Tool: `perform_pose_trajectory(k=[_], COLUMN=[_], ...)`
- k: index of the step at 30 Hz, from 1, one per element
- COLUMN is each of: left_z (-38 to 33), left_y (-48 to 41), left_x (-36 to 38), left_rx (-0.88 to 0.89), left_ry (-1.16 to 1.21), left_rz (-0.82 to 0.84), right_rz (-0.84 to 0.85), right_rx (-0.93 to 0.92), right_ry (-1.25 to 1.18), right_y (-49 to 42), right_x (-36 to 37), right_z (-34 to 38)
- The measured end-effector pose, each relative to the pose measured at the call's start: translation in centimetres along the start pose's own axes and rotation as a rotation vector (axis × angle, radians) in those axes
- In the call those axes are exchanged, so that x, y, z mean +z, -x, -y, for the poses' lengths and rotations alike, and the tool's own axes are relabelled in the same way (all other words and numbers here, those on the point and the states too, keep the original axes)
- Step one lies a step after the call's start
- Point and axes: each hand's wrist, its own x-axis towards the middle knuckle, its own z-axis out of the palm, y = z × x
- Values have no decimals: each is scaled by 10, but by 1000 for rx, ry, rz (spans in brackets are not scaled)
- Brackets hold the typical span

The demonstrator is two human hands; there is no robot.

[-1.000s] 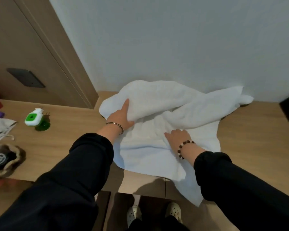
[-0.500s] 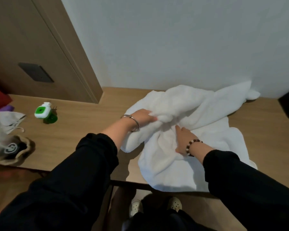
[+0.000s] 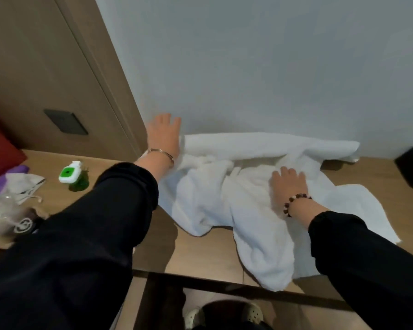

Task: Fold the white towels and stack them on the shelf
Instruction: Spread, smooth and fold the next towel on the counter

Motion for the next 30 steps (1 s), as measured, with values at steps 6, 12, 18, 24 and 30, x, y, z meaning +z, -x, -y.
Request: perform_pose_trajectory(k=[6,12,18,24,30], left_z=[-44,-44,-8,57,-5], left_y=[96,152,102,46,94], left_x=[56,103,85,55,103], left_rx=[477,364,588,-333,-1461], left_ry=[221,-23,-49,274,1023], left_rz=[344,512,353,-38,-14], right_rz=[189,214,63,-165,138], right_rx=[-100,-132,-58,218,325], right_ry=[-563,-449,-309,-421,-793], right_y=[21,28,-8,-38,-39], right_x=[11,24,-10,-25,15], right_z=[61,77,28,4,26])
